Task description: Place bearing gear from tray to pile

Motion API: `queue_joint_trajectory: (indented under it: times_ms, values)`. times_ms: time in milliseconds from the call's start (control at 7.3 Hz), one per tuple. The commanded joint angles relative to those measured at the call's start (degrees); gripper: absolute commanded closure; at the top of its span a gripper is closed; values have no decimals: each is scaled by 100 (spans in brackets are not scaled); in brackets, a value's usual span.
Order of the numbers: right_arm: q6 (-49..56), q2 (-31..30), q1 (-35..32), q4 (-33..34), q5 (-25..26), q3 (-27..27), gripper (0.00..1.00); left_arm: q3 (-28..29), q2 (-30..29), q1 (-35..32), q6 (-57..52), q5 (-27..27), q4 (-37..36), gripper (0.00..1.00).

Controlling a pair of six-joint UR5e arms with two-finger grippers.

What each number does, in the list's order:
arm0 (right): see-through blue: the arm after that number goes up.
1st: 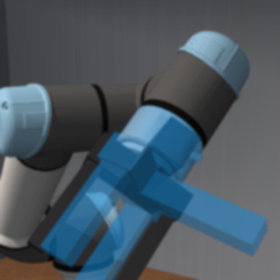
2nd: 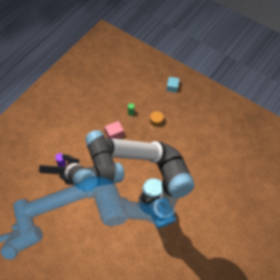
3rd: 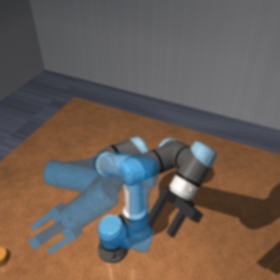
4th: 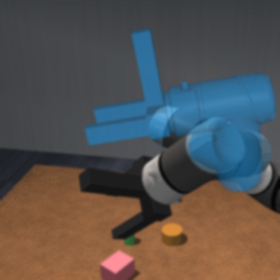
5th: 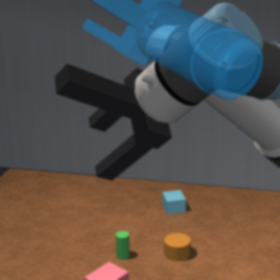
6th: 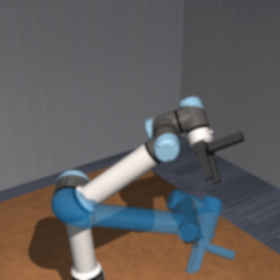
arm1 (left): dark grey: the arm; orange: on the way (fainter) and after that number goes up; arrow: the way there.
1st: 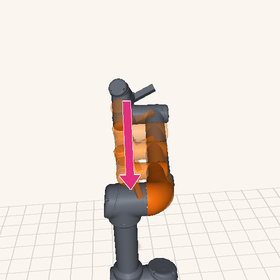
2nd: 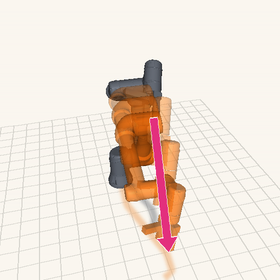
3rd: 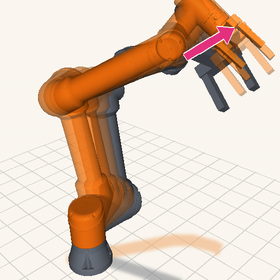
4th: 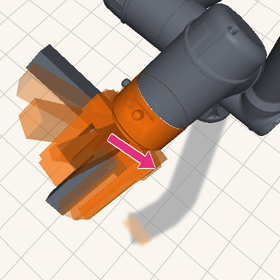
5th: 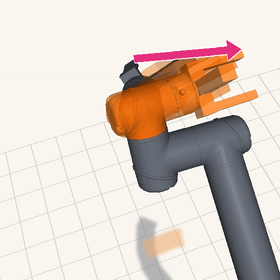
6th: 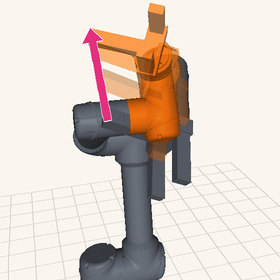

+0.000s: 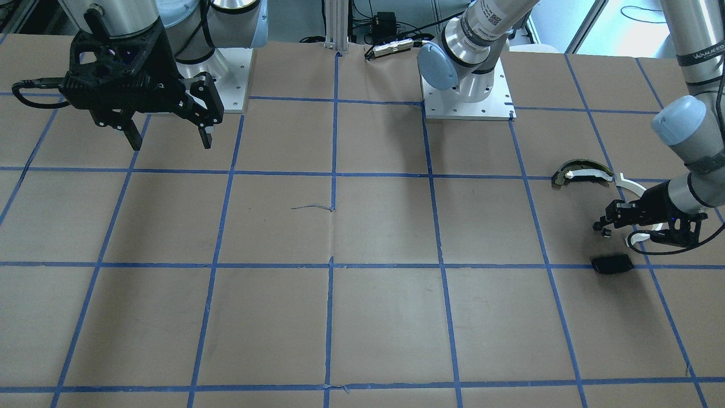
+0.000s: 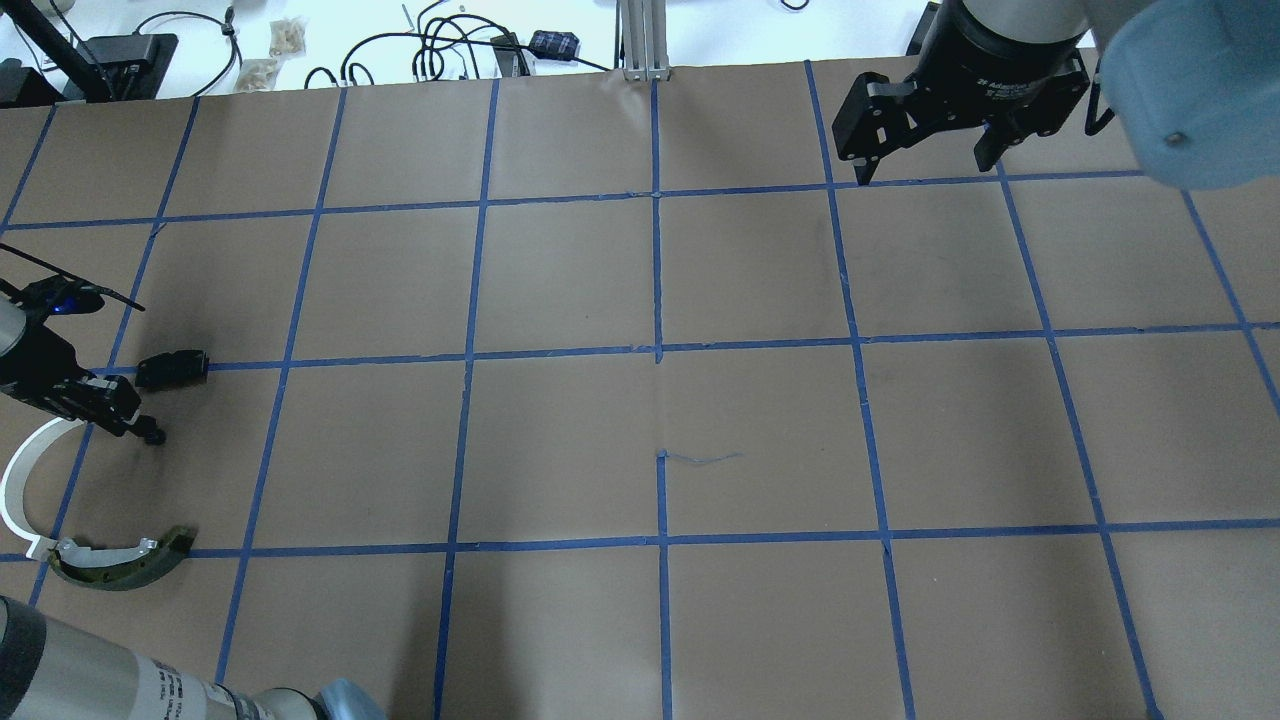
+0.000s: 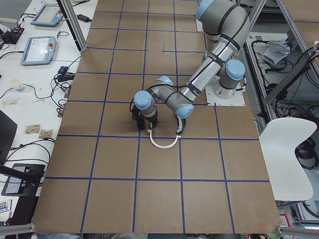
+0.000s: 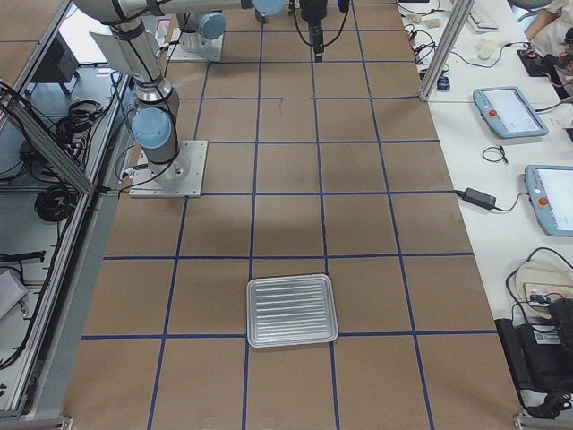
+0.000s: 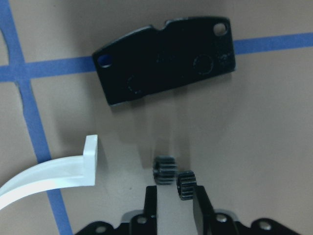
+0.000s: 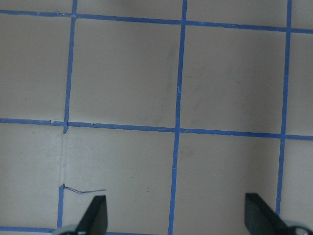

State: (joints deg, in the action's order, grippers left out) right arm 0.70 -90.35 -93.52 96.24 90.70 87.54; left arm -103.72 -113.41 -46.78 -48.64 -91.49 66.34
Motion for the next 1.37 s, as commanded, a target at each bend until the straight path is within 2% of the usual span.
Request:
queue_joint_trajectory:
  times_ms: [0,137,274,685,1234]
  values:
    - [0,0,0,-9,0,0,0,106,99,-42,74,-44,72,16]
    - [0,0,0,0,0,-9,0,246,161,-129,266,-36,107,16]
    - [-9,0,0,0,0,-9,0,508,161,-321,537,-1,212,0]
    - [0,0,0,-9,0,0,0,1291,660,-999,1277,-45,1334,0]
    - [0,0,0,-9,0,0,0,1408,1346,-2289,3180,-44,1505,0]
